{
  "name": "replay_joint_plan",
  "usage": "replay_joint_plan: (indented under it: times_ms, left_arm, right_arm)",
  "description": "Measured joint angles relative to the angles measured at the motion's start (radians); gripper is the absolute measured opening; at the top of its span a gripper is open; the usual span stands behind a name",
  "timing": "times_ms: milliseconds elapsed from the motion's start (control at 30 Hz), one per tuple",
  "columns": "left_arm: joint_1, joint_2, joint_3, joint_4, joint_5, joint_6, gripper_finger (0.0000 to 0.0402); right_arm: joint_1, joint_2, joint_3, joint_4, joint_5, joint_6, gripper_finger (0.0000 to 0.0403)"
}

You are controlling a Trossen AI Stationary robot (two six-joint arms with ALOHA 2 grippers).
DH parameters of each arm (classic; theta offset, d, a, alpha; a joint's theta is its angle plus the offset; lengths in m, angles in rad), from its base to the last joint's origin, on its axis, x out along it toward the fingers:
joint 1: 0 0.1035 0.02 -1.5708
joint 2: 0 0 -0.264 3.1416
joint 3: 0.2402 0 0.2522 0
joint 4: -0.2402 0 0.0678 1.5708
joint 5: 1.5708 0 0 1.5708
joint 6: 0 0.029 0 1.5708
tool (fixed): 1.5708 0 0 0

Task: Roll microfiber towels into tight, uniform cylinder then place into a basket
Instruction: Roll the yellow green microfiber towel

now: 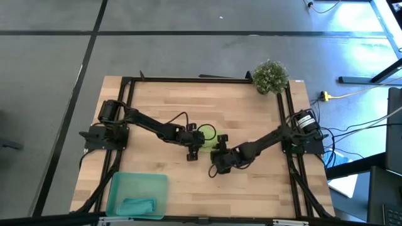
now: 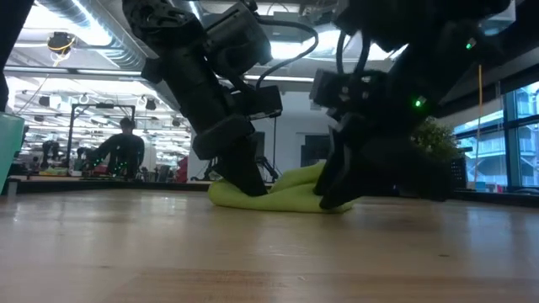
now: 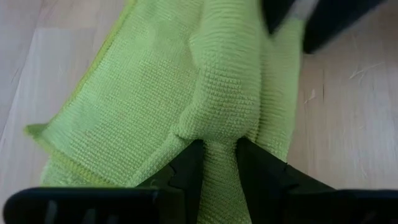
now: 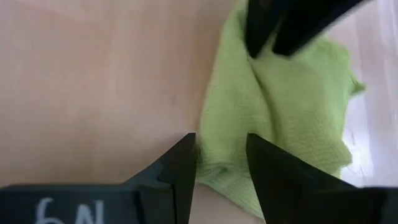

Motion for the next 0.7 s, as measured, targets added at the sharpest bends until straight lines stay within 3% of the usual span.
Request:
replay_joint_plan:
  times_ms: [200,400,500,633,700]
  left_arm:
    - [0.0,0.0,0.0,0.0,-0.001,0.0,0.0096]
    - [0.0,-0.001,0.0,0.0,-0.001,0.0,0.0096]
    - [0.0,-0.002,0.0,0.0,-0.002,0.0,0.0096]
    - [0.0,-0.01,-0.001,-0.002,-0.001,0.008,0.0096]
    - [0.0,-0.03,-0.003,-0.031,0.0,0.025,0.0096]
  right_arm:
    - [-0.035,-0.005,-0.021,0.012,-0.099,0.027,0.0143]
    - [-0.049,-0.004,-0.021,-0.002,-0.103,0.12,0.0132]
    - [-0.052,0.006,-0.021,-0.006,-0.105,0.156,0.0096]
    - [-0.053,0.017,-0.021,-0.008,-0.115,0.156,0.0018]
    - [-0.058,0.016,-0.017,-0.012,-0.146,0.161,0.0014]
